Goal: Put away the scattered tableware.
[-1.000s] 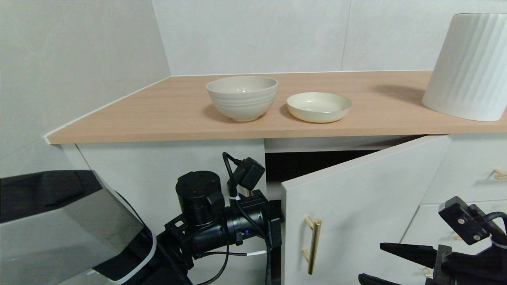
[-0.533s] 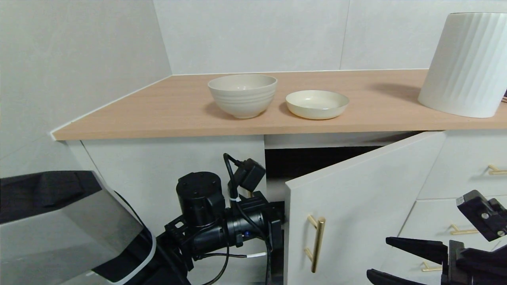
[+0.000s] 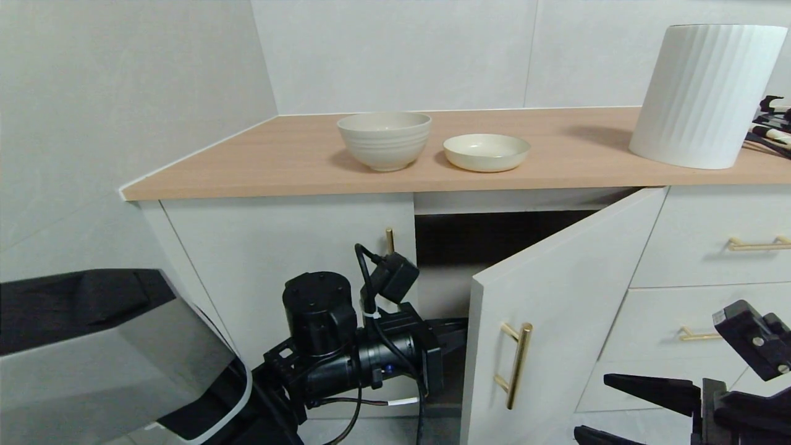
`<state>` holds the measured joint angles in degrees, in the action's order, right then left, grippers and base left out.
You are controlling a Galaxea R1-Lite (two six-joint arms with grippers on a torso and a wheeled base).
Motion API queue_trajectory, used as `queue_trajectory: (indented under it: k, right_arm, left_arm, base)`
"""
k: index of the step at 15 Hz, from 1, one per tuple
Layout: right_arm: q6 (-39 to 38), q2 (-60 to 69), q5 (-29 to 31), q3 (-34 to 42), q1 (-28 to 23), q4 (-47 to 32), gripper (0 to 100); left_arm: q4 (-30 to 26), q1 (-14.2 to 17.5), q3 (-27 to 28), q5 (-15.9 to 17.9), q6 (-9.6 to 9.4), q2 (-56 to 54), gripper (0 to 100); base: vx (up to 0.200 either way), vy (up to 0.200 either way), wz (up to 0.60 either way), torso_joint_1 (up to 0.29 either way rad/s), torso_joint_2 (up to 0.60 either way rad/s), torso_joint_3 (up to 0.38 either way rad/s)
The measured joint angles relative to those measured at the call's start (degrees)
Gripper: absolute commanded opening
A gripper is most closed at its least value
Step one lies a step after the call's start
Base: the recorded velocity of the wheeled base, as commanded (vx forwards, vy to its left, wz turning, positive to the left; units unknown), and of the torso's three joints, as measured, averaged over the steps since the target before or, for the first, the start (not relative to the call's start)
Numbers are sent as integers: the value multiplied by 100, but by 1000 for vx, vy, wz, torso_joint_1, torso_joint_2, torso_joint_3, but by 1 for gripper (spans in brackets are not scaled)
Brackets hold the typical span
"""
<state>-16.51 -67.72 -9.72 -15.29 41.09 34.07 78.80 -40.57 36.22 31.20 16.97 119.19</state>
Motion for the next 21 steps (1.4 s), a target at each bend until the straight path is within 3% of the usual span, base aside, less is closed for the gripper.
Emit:
queue_trajectory:
  k: [5, 10, 19, 21]
  right_arm:
    - [0, -11, -10, 0, 16, 2, 100]
    - [0, -20, -10, 0, 16, -2, 100]
    - [0, -15, -11, 0, 20, 0, 100]
    - [0, -17, -11, 0, 20, 2, 100]
  left_arm:
    - [-2, -11, 145, 2, 5, 115, 0]
    - [-27, -2, 413, -126, 5, 330, 0]
    - [-28, -17, 653, -90, 5, 667, 0]
    - [-49, -13, 785, -108, 11, 735, 0]
  base:
    - [0, 0, 0, 0, 0, 0]
    - [-200, 0, 0, 7, 4, 1]
    - [0, 0, 0, 0, 0, 0]
    - [-200, 0, 0, 10, 2, 5]
